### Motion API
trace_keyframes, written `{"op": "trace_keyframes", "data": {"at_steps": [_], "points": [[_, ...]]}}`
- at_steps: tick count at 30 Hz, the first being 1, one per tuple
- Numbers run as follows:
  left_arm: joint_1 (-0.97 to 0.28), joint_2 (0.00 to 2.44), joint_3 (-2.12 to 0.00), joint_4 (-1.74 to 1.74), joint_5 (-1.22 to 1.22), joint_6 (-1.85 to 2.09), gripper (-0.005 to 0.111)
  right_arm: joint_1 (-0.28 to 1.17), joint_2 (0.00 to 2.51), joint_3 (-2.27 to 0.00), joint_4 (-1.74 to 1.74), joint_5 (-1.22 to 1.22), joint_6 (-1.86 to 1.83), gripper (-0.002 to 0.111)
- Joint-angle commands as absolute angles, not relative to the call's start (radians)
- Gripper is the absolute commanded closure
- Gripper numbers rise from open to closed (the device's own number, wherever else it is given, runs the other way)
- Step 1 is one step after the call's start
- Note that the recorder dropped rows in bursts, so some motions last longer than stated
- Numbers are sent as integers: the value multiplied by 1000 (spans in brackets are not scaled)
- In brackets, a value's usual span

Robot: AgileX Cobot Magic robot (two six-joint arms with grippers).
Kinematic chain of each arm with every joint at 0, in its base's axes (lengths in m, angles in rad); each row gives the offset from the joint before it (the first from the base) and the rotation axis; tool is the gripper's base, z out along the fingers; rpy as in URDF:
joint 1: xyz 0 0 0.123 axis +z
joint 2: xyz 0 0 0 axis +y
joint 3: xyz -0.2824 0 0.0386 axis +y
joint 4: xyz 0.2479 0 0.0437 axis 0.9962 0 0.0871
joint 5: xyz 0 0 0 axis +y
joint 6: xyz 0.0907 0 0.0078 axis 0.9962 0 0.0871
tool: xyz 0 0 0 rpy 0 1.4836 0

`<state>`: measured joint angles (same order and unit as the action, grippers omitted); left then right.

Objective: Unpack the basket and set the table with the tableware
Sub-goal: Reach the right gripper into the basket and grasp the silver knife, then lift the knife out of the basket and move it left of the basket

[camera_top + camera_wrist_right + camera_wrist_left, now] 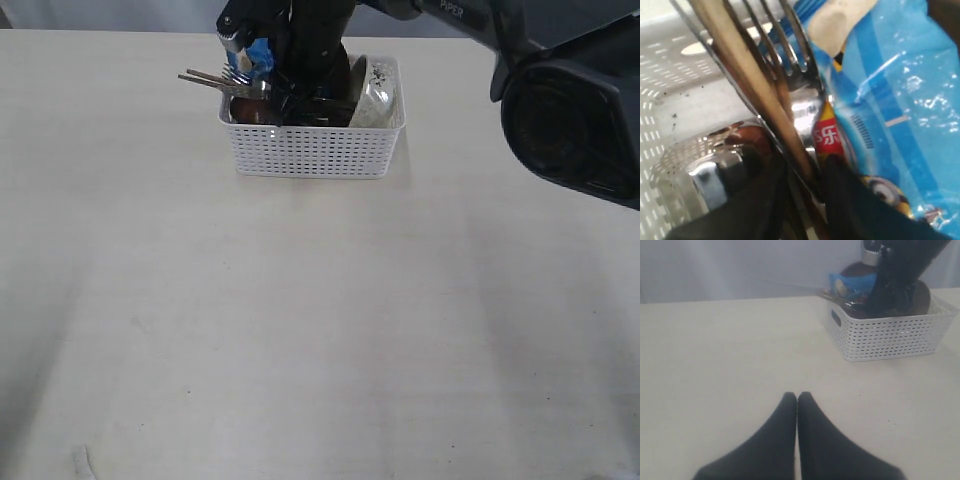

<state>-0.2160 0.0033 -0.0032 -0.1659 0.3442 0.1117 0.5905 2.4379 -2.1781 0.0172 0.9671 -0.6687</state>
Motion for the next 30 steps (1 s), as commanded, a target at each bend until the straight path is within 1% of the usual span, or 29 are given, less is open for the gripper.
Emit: {"op": "trace_keyframes", "data": {"at_steps": [1, 2, 3, 10, 19, 30], "points": [[-222, 0, 0, -165, 342, 112, 107, 586, 2458, -2173, 26, 1015, -670, 100], [-222, 0, 0, -165, 342, 112, 107, 586, 2458, -2173, 26, 1026, -670, 108], [-222, 0, 0, -165, 342, 112, 107, 586, 2458, -2173, 26, 1033, -670, 109], [-222, 0, 0, -165, 342, 112, 107, 586, 2433, -2173, 17, 1080, -670, 109], [-222, 0, 0, -165, 342, 112, 107, 586, 2338, -2173, 17, 1097, -666, 109], [-222, 0, 0, -165, 342, 112, 107, 605, 2247, -2173, 20, 1148, -587, 109]]}}
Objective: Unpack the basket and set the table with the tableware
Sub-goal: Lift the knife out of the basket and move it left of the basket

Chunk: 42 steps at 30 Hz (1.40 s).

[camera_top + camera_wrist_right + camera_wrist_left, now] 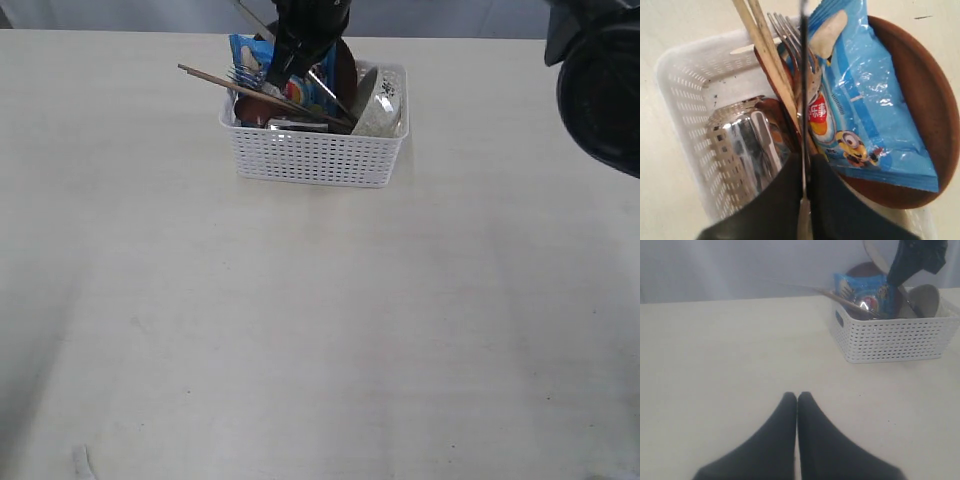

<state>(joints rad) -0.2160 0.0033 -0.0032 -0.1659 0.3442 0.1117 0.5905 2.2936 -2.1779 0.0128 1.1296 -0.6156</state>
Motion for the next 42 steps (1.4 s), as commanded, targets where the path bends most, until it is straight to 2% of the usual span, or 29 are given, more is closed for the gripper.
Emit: {"op": "trace_keyframes", "data": {"at_steps": [1, 12, 22, 28, 42], "points": [[-222, 0, 0, -165, 342, 112, 107, 611, 2235, -2173, 20, 1148, -577, 109], [-222, 0, 0, -165, 342, 112, 107, 670, 2105, -2173, 47, 1171, -457, 109], [-222, 0, 0, -165, 342, 112, 107, 679, 2093, -2157, 436, 1221, -391, 109], [-222, 0, 0, -165, 342, 112, 107, 696, 2093, -2053, 607, 1215, -338, 109], [-222, 0, 0, -165, 342, 112, 107, 792, 2141, -1703, 896, 855, -262, 109]]}}
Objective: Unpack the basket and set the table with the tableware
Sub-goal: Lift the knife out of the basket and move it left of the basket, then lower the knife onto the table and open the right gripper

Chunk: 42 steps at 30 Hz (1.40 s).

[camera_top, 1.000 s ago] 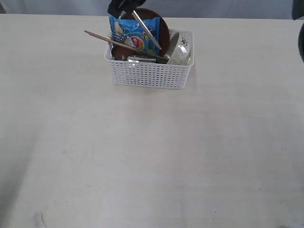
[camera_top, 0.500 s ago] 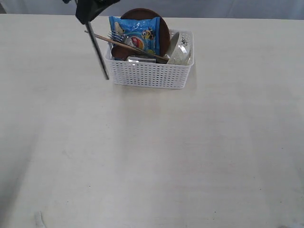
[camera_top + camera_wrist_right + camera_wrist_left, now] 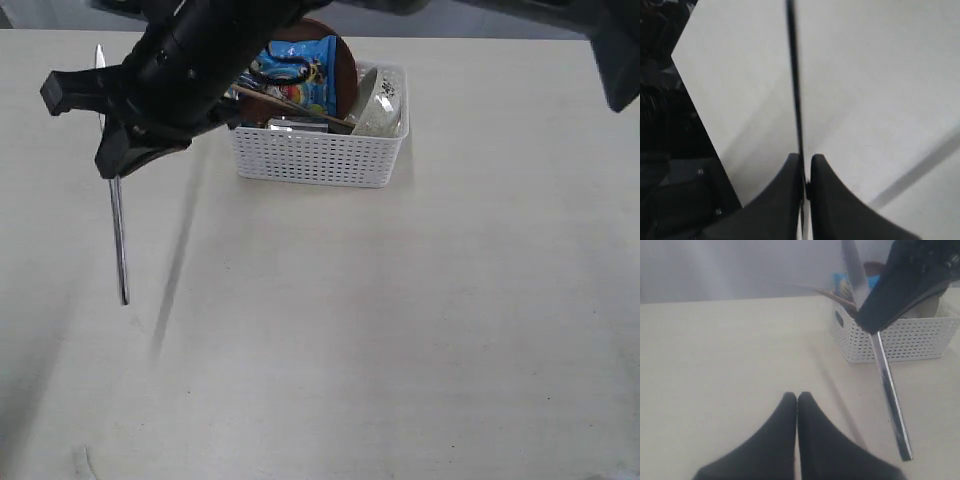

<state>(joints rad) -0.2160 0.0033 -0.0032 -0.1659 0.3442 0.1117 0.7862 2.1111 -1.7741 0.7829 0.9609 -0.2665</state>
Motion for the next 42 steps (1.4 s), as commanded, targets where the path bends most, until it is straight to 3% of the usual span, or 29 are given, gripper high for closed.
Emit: {"op": "trace_keyframes", "data": {"at_steps": [1, 21, 30, 32, 35, 36, 42], "points": [[-222, 0, 0, -165, 342, 112, 107, 794, 2156, -1691, 906, 840, -269, 109], [-222, 0, 0, -163, 342, 112, 107, 793, 2346, -1685, 958, 687, -294, 109], [-222, 0, 0, -163, 342, 112, 107, 796, 2357, -1685, 683, 600, 61, 108], [-222, 0, 0, -163, 342, 112, 107, 796, 2357, -1685, 674, 600, 108, 96], [-222, 0, 0, -163, 342, 112, 107, 796, 2357, -1685, 678, 602, 127, 65], [-222, 0, 0, -163, 342, 112, 107, 796, 2357, -1685, 678, 608, 127, 60], [-222, 0, 0, -163, 342, 112, 107, 796, 2347, -1685, 678, 730, 127, 59]]}}
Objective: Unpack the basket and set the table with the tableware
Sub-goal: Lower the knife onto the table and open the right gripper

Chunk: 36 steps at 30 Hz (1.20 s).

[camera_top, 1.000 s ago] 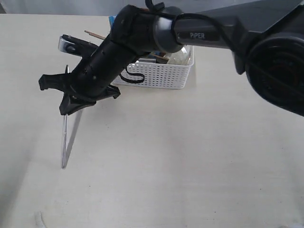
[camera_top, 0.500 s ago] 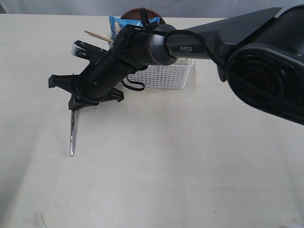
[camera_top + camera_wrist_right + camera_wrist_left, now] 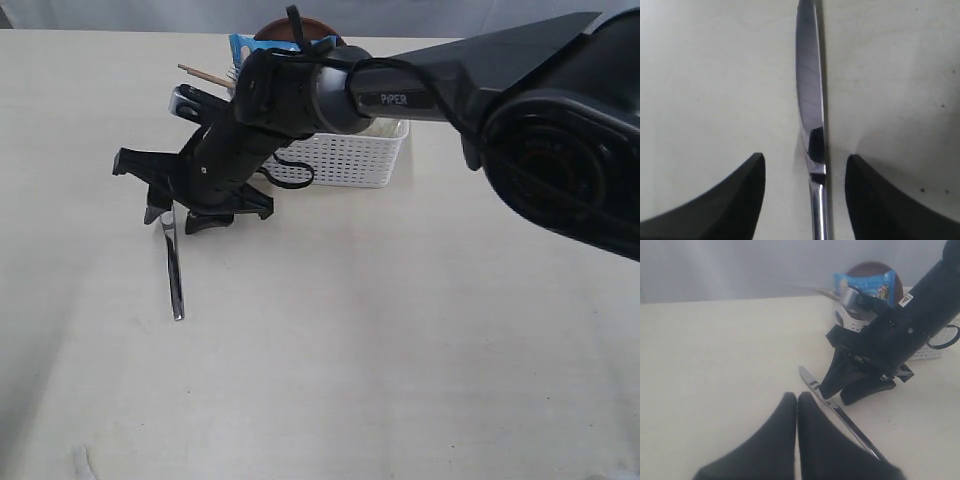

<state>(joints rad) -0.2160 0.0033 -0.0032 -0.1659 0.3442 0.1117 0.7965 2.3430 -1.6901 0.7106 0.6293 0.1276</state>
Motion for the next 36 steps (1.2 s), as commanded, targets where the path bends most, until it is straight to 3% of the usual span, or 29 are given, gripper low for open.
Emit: {"op": "trace_keyframes", "data": {"at_steps": [1, 15, 36], "points": [[-222, 0, 0, -163, 342, 112, 107, 796, 2347, -1685, 676, 753, 127, 59], [-222, 0, 0, -163, 342, 112, 107, 887, 2347, -1685, 634, 787, 143, 59], [-222, 0, 0, -163, 342, 112, 107, 820, 2344, -1685, 623, 689, 126, 59]]}}
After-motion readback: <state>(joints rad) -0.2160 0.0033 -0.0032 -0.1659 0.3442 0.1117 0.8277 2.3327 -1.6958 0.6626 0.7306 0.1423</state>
